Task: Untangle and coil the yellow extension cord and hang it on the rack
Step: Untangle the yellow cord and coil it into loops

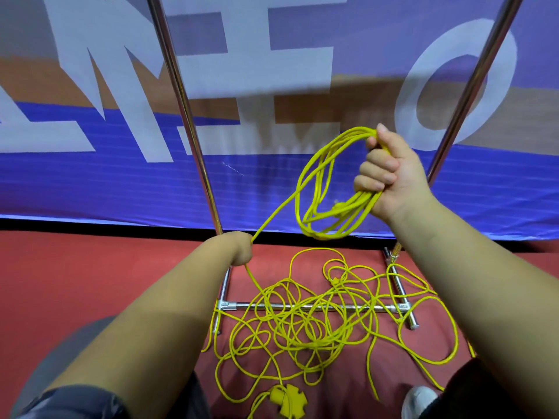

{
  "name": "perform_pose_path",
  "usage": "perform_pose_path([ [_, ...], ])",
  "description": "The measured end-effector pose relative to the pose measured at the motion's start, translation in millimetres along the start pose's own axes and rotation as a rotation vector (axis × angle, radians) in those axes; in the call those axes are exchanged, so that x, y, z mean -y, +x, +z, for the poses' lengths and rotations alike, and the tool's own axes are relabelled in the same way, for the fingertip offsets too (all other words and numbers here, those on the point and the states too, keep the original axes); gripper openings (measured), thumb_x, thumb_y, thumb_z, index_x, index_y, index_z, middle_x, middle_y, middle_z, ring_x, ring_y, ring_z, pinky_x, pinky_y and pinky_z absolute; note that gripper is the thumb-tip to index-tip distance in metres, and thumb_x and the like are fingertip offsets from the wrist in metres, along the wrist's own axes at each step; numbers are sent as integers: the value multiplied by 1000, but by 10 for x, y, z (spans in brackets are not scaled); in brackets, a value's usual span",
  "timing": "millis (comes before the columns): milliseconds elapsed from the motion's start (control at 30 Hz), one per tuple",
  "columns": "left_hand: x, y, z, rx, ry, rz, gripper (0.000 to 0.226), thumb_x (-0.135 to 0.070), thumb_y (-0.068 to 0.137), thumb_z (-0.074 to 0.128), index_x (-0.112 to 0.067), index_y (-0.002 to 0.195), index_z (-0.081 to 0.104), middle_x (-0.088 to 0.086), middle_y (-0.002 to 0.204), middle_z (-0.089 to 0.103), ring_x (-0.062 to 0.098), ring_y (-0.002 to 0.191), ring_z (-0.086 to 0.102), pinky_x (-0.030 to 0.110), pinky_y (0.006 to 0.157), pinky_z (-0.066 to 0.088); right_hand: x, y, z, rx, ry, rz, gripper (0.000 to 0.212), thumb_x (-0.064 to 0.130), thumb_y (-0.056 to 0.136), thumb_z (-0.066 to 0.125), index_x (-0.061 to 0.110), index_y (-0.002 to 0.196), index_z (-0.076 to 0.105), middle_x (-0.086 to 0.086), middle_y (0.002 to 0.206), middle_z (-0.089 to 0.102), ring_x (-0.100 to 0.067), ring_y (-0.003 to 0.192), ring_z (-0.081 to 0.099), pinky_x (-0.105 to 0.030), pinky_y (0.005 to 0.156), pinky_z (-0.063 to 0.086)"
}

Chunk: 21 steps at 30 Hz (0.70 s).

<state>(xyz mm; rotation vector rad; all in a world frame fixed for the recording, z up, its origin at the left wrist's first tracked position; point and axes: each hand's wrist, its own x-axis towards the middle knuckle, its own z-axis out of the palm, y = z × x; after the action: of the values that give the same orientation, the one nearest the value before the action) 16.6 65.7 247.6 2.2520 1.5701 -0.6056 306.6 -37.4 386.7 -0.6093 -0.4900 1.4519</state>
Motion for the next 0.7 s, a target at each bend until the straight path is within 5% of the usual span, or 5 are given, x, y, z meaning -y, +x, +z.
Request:
perform_pose_path([
  [100,4,-33,-59,-44,-145,-43,29,-23,103,50,-6,91,71,4,77,70,24,70,63,35,70,52,82,6,-32,-48,-24,-37,32,42,104,59,21,81,61,8,41,26,-7,31,24,-19,34,19],
  [200,-99,-80,-218,-191,-647,-92,48,-28,109,48,7,88,72,5,62,73,21,58,71,35,67,62,-23,27,-67,-140,-165,-49,30,43,104,61,22,83,62,9,45,27,-6,34,24,-20,36,20],
  [333,-319,-253,-459,-221,-1352,-100,31,-23,109,51,5,98,56,17,78,62,20,56,68,45,57,65,-294,84,-150,-205,-420,36,28,46,99,69,22,87,61,7,55,34,-8,40,27,-23,40,24],
  [600,-398,-411,-650,-211,-1532,-7,26,-23,107,56,-4,90,62,3,59,50,11,45,50,30,54,59,-898,15,-271,5,-975,298,24,41,87,84,22,90,70,-25,95,75,-19,48,42,-29,51,39],
  [700,-367,-412,-700,-221,-1634,17,30,-24,107,56,-4,85,59,4,55,51,13,48,51,29,54,58,-996,-2,-240,113,-938,353,35,34,93,79,3,105,70,-14,98,80,-17,47,39,-26,46,39],
])
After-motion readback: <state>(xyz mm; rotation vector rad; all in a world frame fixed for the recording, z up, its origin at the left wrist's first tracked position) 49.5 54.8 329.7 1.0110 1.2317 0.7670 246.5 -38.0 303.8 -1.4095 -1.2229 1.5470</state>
